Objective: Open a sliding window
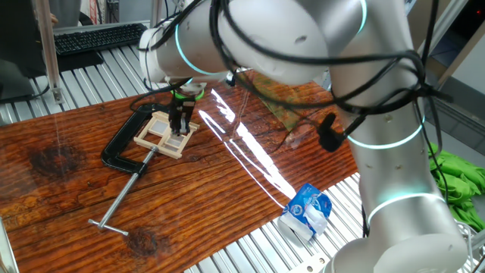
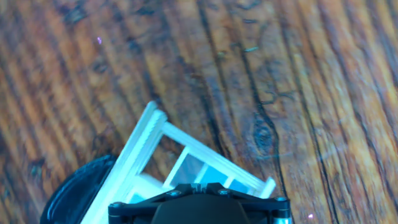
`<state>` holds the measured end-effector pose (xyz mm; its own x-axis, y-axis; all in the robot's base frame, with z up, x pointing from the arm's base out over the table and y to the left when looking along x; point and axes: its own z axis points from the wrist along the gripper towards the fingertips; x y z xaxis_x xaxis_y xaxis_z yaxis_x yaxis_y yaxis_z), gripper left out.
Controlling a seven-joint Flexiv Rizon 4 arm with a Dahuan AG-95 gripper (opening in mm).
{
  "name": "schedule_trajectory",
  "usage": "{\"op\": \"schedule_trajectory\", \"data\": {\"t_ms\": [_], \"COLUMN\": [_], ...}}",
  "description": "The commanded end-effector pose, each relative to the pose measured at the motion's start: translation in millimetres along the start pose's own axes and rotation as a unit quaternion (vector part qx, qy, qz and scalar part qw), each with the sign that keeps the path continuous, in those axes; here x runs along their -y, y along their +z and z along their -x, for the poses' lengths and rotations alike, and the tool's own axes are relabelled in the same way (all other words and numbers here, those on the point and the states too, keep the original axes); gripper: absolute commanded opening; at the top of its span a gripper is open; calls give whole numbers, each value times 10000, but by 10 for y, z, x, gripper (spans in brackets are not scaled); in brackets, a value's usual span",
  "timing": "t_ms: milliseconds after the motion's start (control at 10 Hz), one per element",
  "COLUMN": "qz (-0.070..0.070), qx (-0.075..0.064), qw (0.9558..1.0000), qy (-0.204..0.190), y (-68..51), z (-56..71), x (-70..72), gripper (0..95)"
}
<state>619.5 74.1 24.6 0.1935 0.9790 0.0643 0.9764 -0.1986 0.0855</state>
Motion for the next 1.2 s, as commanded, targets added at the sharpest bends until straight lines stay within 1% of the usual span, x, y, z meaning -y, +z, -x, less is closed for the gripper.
{"op": "schedule_trajectory", "data": {"t_ms": [100, 200, 300, 400, 500, 600, 700, 800, 900, 1000, 1100, 1200], "qz": [27, 33, 24, 19, 29, 37, 38, 17, -25, -73, -83, -109], "qx": [-165, -238, -284, -282, -288, -287, -245, -214, -204, -211, -204, -162], "qw": [9878, 9749, 9587, 9396, 9298, 9233, 9087, 8971, 8863, 8765, 8701, 8629], "qy": [-1549, -2214, -2831, -3410, -3670, -3830, -4167, -4414, -4626, -4809, -4924, -5050], "y": [-35, -44, -47, -42, -33, -23, 0, 11, 12, 8, 16, 29], "z": [-18, -25, -27, -24, -11, -5, -3, -6, -6, 0, 19, 43], "x": [-74, -104, -118, -137, -162, -181, -225, -252, -275, -318, -343, -360], "gripper": [0, 0, 0, 0, 0, 0, 0, 0, 0, 0, 0, 0]}}
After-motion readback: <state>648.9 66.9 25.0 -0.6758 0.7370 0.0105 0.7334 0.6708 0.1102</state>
